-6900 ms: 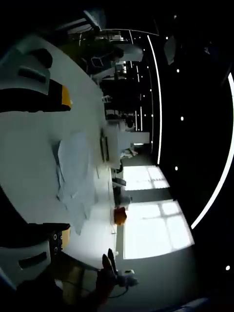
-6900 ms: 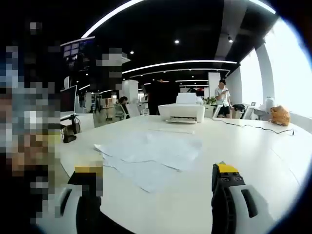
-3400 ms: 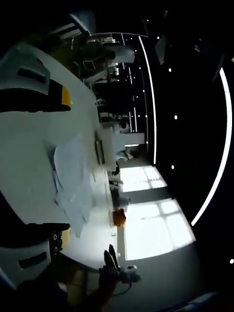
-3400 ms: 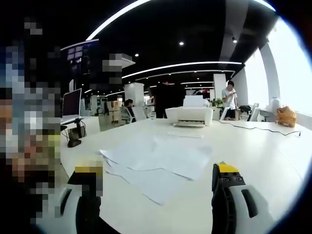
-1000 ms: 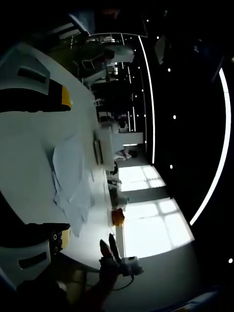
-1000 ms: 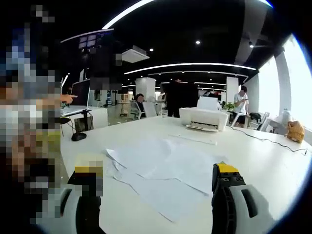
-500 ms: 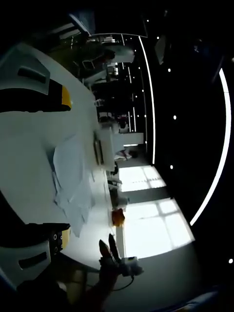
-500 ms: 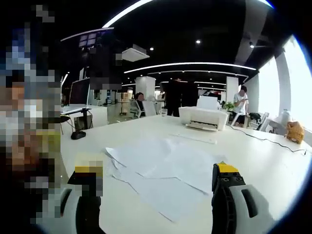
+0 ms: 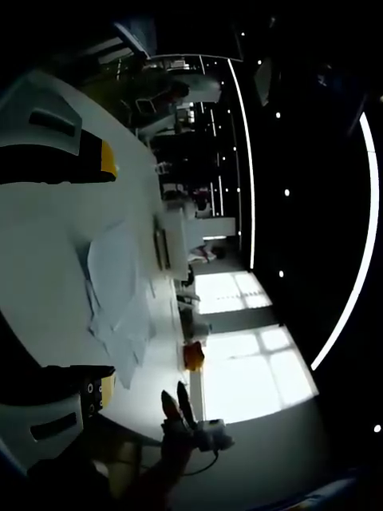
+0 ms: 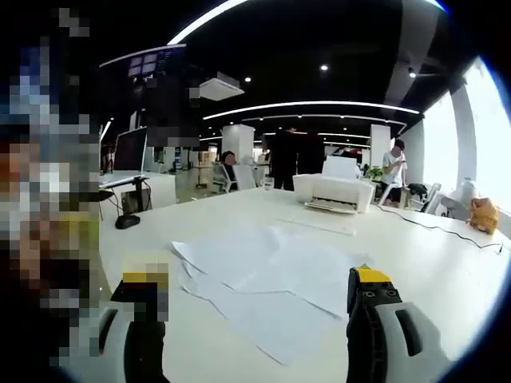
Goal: Organize the stack of printing papers by aligning and flattening the scattered papers on the table
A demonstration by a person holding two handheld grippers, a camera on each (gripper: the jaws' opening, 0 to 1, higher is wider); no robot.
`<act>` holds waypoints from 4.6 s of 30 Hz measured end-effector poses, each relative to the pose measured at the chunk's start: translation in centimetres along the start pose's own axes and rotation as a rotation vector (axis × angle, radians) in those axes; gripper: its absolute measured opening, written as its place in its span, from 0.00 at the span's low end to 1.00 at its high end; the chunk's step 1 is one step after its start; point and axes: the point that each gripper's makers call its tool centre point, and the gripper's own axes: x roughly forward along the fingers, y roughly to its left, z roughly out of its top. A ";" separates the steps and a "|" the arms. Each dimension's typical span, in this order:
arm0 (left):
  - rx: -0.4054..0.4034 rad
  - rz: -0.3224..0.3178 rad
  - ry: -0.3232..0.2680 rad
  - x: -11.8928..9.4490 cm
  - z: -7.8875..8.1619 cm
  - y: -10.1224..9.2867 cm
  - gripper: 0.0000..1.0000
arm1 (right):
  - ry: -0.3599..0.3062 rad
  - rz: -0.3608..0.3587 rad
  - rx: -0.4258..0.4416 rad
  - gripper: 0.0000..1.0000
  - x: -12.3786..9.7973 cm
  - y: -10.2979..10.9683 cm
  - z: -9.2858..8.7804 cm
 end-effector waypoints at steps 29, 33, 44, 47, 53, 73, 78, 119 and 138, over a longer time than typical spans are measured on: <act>0.005 -0.004 -0.005 0.0 0.3 -0.3 0.97 | -0.021 0.053 0.043 0.90 1.8 0.8 1.0; 0.005 -0.001 -0.007 -0.1 0.3 -0.2 0.97 | -0.031 0.059 0.033 0.90 2.4 1.2 1.5; -0.005 -0.017 -0.011 0.1 0.1 -0.8 0.97 | 0.003 0.072 0.026 0.90 3.5 1.8 0.5; -0.009 -0.022 -0.009 0.2 -0.1 -1.0 0.97 | 0.007 0.073 0.022 0.90 3.6 1.9 0.4; -0.008 -0.020 -0.014 0.0 -0.1 -0.8 0.97 | 0.016 0.066 0.025 0.90 4.1 1.6 -0.1; -0.016 -0.019 -0.016 0.4 -0.2 -0.8 0.97 | 0.048 0.023 0.058 0.90 5.4 -0.2 -1.9; -0.018 -0.024 -0.017 0.4 -0.2 -1.0 0.97 | 0.044 0.006 0.055 0.90 5.5 -0.6 -1.9; -0.022 -0.035 -0.014 -0.2 -0.5 -0.5 0.97 | 0.080 0.067 0.027 0.90 11.7 1.5 -1.1; -0.035 -0.045 -0.023 -0.1 -0.9 0.2 0.97 | 0.092 0.043 0.045 0.90 15.5 0.2 -1.4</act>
